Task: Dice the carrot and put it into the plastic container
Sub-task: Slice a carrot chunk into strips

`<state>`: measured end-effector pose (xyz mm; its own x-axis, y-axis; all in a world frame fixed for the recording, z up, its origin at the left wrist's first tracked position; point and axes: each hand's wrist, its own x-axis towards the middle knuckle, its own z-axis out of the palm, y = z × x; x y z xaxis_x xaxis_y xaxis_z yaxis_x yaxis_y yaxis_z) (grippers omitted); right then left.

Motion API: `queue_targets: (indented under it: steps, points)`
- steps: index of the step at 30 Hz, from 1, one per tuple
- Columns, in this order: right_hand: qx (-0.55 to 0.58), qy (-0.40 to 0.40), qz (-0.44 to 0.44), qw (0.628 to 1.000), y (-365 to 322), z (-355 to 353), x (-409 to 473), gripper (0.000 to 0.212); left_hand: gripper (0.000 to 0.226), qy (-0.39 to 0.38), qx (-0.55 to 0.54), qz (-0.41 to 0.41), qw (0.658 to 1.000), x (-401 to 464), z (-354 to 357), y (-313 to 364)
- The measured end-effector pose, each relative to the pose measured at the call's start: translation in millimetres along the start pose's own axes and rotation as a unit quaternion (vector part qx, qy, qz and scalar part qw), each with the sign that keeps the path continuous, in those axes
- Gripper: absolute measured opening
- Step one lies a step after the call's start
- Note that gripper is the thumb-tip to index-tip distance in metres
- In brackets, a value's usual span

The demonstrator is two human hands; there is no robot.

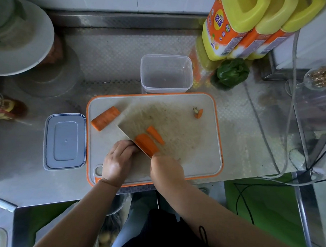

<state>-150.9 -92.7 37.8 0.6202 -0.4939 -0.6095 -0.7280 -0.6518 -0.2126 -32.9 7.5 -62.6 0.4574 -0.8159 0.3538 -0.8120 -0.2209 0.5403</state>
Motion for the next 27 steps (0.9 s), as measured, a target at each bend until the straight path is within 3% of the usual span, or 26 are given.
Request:
queue_targets:
  steps: [4, 9, 27]
  points:
    - [-0.001, -0.005, -0.004, 1.000, 4.3, 5.5, 1.2, 0.025, 0.018, 0.000, -0.004, 0.011, 1.000, -1.2, -0.4, -2.0]
    - [0.030, 0.034, -0.021, 0.999, 10.2, 13.0, 2.9, 0.051, 0.017, 0.002, -0.013, -0.024, 1.000, -1.4, 0.8, -2.5]
    - [0.082, 0.023, -0.034, 0.996, 17.8, 7.8, 8.2, 0.026, 0.017, 0.035, -0.006, -0.088, 0.995, 0.7, -0.1, 0.0]
